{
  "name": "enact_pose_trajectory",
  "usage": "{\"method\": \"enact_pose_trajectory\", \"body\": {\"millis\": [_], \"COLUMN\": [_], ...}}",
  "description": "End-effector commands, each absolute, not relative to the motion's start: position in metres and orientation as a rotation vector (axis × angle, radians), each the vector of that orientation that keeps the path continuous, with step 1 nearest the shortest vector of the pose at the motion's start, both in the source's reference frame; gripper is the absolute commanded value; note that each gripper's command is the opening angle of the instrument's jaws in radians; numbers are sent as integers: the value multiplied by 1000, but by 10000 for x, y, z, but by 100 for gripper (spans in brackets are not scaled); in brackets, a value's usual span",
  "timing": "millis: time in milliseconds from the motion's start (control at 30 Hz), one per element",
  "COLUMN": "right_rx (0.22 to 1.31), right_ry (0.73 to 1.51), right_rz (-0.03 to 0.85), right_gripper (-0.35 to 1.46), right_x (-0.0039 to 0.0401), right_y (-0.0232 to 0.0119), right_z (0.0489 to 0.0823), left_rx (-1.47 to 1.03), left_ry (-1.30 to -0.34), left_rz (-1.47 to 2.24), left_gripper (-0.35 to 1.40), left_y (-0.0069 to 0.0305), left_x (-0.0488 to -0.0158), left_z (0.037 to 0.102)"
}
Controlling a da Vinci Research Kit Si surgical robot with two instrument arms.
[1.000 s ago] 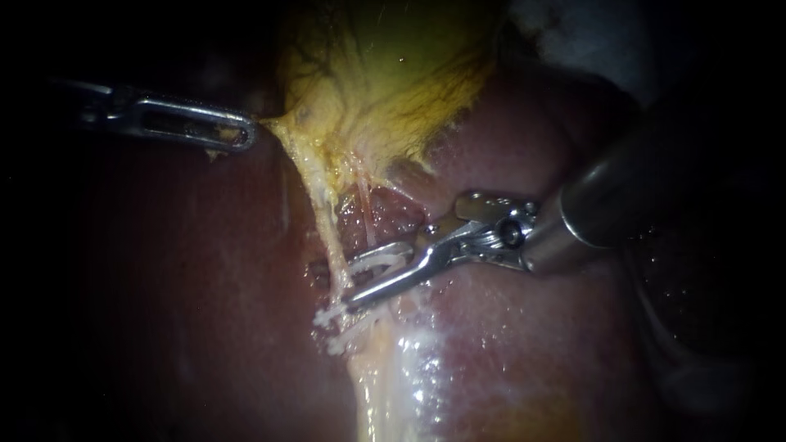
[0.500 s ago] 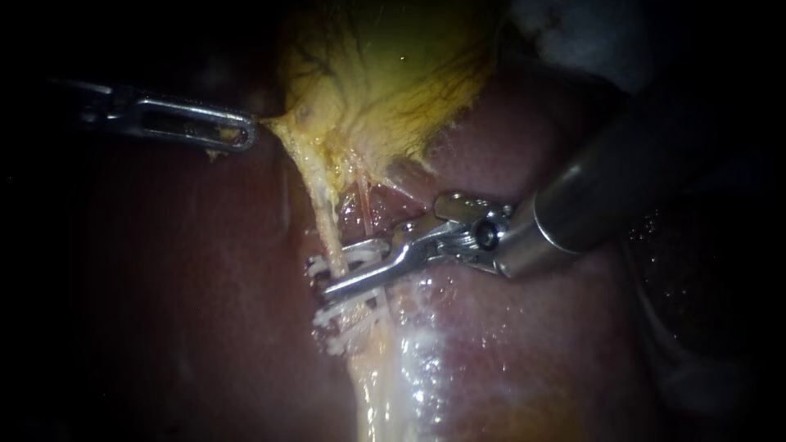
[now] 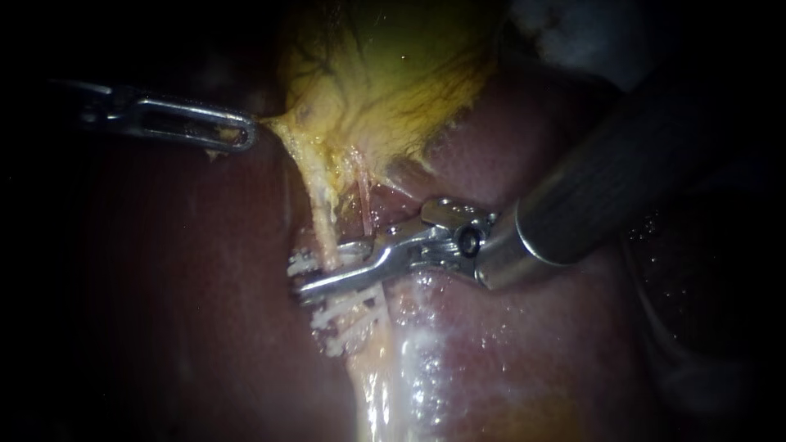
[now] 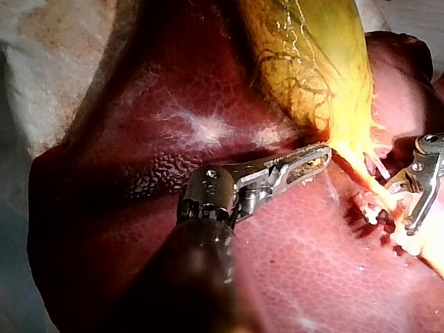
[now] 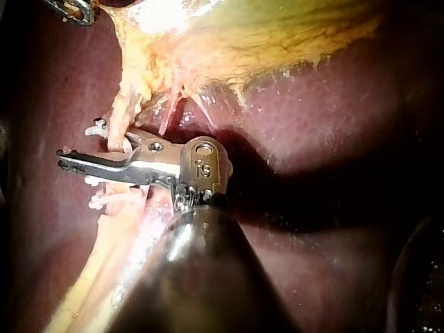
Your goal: Clipping third clip left tube
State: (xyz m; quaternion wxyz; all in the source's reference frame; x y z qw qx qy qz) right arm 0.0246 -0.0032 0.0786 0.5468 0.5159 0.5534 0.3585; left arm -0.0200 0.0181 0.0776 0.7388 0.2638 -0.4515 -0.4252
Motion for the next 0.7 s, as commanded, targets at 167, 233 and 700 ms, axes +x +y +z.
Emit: {"method": "enact_pose_trajectory", "body": {"millis": [167, 233, 700], "right_rx": [1223, 1224, 1199], "right_ry": [1307, 1305, 1327], "right_rz": [863, 866, 855], "right_gripper": [53, 53, 43], "right_x": [246, 246, 244], "right_y": [-21, -17, 2], "right_z": [776, 774, 759], "left_rx": [579, 579, 579], "left_ry": [-991, -991, -991], "left_rz": [-933, -933, -933], "left_gripper": [-35, -35, -35], "left_y": [181, 181, 181], "left_x": [-201, -201, -200], "left_z": [776, 776, 776]}}
